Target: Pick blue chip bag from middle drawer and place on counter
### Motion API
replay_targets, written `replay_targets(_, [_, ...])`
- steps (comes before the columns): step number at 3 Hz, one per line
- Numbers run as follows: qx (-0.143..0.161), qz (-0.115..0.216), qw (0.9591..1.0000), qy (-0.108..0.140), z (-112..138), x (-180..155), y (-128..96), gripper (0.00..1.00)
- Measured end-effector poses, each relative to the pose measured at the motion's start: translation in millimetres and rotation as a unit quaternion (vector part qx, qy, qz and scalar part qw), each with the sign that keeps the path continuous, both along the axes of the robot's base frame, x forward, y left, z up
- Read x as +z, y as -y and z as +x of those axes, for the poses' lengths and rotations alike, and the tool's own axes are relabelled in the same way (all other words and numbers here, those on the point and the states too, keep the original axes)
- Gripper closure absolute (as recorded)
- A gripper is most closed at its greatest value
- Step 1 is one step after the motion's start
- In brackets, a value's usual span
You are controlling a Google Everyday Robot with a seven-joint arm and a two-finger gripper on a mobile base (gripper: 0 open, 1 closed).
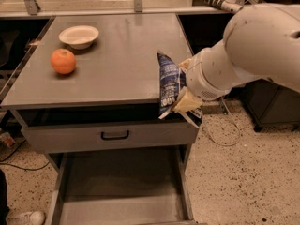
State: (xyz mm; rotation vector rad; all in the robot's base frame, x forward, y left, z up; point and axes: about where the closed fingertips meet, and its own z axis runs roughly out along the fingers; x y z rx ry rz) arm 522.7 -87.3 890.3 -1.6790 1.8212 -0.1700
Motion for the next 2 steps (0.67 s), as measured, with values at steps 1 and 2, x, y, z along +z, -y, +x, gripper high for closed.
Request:
replay_targets(1, [0.021, -0.002, 0.9998, -0.001, 22.8, 12.1, -11.4, 1.00])
replay_targets(2, [0.048, -0.001, 0.9988, -0.004, 50.2, 22.2, -31.3, 1.00])
